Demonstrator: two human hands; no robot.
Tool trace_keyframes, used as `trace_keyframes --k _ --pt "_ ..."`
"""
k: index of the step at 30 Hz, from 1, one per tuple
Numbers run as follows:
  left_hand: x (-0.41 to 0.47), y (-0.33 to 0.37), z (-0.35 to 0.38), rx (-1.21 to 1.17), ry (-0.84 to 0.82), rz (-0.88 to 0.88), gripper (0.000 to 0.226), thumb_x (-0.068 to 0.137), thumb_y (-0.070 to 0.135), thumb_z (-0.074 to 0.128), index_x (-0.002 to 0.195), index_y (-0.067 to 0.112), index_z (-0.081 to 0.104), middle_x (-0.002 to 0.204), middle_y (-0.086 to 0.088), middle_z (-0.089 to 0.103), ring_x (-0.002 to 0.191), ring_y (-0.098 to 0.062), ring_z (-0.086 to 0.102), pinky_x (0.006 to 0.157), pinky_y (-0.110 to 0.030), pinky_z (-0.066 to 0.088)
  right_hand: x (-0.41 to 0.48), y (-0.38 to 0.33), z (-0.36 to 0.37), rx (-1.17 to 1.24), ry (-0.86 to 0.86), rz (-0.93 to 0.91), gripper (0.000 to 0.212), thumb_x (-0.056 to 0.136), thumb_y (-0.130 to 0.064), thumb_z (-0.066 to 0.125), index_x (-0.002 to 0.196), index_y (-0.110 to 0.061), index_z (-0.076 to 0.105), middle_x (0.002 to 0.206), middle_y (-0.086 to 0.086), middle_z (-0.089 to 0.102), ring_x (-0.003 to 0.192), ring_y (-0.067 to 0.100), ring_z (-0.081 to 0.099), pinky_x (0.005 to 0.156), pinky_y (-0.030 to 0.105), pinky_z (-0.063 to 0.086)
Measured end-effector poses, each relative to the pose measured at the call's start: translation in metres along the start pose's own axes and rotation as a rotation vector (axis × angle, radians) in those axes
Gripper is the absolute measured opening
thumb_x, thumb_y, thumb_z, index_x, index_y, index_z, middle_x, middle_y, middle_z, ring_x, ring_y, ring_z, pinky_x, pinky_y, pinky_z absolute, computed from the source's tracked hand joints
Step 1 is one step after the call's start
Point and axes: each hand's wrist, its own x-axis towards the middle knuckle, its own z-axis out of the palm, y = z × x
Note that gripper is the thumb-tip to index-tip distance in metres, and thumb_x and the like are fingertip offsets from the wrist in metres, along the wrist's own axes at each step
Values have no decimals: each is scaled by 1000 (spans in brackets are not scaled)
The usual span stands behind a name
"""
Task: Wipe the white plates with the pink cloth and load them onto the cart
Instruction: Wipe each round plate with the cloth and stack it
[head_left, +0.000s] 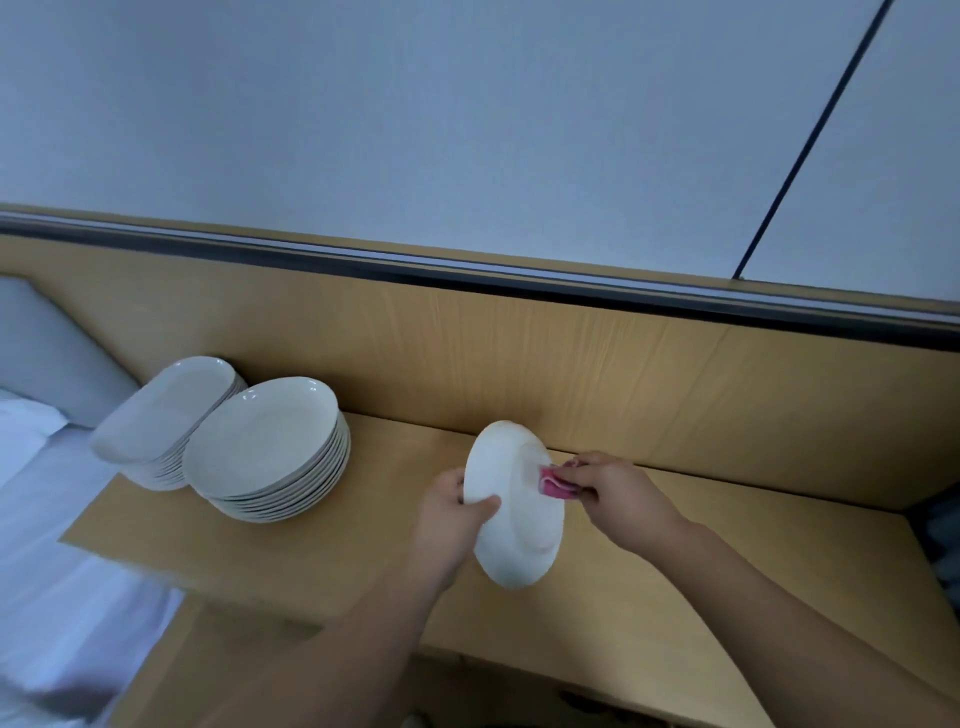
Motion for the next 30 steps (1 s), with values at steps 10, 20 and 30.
trace_keyframes --k 10,20,30 --pt "-26 30 -48 607 195 344 33 89 28 62 122 31 59 101 15 66 88 -5 59 73 -22 44 20 -12 -27 35 71 -93 42 92 -2 56 122 -29 66 115 -9 62 103 10 59 84 26 48" --pt "-28 16 -152 906 482 542 31 86 16 60 115 14 70 103 -2 74 96 -25 70 83 -34 50 55 -74 -12 18 48 -246 38 93 4 53 121 -16 68 106 -7 57 98 9 53 74 -2 31" --pt "14 -22 -229 1090 403 441 45 84 0 61 124 19 65 101 -2 74 90 -28 69 69 -33 48 88 -109 17 -52 33 -201 37 94 -4 55 123 -25 67 113 -7 60 96 11 56 73 11 38"
